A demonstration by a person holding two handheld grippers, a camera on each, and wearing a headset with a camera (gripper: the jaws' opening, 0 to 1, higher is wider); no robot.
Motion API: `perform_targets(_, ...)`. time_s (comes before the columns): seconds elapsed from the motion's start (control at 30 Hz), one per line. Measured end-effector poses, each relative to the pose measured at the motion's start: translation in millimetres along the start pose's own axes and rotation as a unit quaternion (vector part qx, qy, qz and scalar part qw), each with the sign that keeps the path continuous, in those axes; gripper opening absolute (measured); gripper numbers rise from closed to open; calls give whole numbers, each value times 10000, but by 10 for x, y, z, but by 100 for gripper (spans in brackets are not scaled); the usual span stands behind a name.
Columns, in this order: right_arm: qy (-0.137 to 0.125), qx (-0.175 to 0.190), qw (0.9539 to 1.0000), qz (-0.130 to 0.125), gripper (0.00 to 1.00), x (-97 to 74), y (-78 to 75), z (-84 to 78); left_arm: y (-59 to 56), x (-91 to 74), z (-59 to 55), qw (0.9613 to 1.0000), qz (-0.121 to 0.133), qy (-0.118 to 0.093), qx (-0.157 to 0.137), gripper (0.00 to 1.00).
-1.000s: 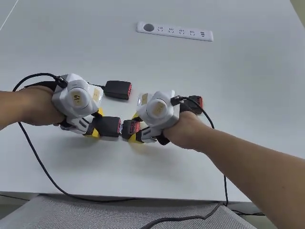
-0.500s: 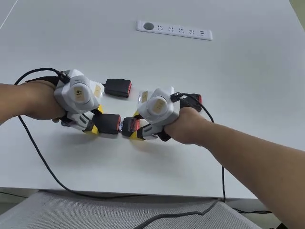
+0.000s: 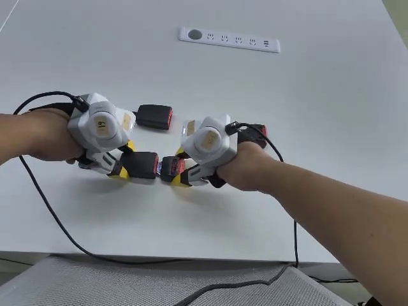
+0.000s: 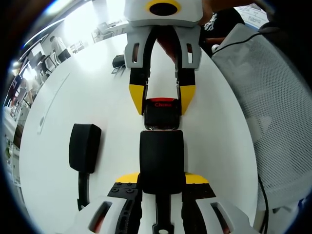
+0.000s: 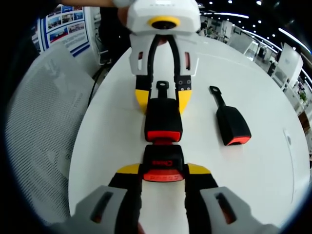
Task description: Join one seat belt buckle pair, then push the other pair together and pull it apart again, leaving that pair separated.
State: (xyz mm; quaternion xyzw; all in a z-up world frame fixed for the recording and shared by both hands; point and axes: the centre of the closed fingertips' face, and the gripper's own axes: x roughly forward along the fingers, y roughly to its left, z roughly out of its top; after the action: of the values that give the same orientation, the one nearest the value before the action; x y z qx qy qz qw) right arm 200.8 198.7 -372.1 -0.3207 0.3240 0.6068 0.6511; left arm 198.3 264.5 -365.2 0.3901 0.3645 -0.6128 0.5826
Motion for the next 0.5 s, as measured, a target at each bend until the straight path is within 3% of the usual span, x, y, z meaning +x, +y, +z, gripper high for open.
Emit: perform_targets(0.5,-27,42,10000,23,33,-5,-1,6,7,-8,11,10000,38,17,-50,31)
